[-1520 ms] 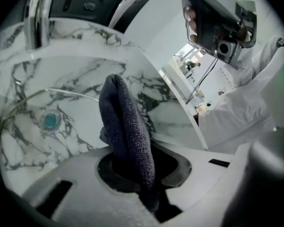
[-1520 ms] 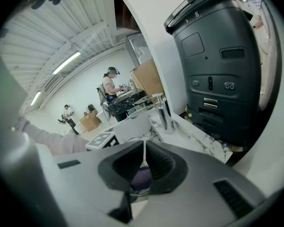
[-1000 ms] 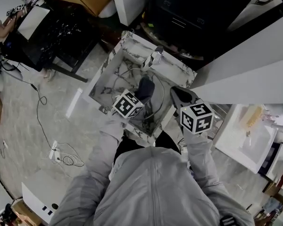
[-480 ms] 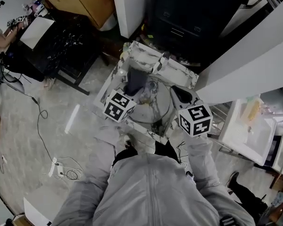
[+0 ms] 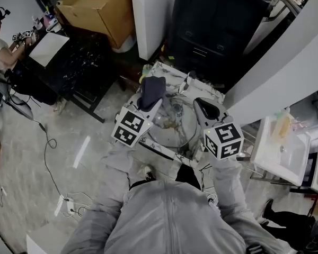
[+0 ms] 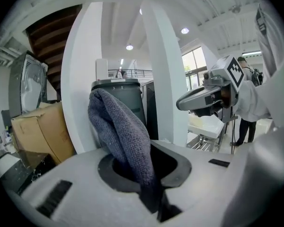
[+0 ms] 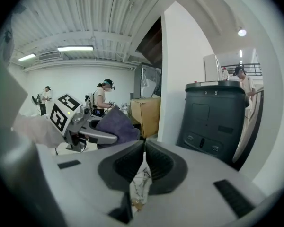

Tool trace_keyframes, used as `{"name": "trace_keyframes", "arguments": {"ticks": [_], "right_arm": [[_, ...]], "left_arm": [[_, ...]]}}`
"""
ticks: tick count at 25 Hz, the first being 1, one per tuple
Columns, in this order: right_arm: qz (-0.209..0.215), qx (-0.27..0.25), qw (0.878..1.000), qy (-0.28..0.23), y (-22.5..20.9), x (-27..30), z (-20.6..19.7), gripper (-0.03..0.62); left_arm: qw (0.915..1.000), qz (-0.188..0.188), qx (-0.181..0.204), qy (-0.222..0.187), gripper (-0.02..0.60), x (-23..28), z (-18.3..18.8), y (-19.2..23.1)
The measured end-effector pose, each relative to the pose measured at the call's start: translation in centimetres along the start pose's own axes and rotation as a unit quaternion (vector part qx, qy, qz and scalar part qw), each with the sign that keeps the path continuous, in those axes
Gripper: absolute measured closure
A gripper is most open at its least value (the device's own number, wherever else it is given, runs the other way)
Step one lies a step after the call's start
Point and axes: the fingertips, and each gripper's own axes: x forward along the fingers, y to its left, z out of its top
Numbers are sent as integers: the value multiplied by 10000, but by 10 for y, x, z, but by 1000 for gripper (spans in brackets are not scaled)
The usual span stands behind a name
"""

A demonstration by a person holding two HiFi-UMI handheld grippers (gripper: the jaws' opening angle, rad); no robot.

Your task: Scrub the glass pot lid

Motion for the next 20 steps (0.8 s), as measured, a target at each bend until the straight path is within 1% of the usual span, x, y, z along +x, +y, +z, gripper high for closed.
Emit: {"name": "trace_keyframes", "arguments": {"ticks": [4, 8, 10, 15, 20], "right_arm": [[-169, -122, 9995, -233, 11, -9, 25, 559], [-220, -285, 9983, -460, 22, -21, 50, 559], [-225, -369, 9976, -547, 28, -27, 59, 559], [-240, -522, 9958, -711, 40, -44, 77, 559], [-264, -607, 9943, -841, 48, -57, 90, 559]], "left_arm": [[9992, 21, 253, -323, 515, -22, 28, 2], [9960, 123, 710, -525, 515, -44, 55, 0], [9941, 124, 857, -660, 515, -54, 68, -3], [9898, 144, 1016, -986, 515, -75, 97, -12], [9874, 204, 1108, -1115, 515, -88, 112, -16]]}}
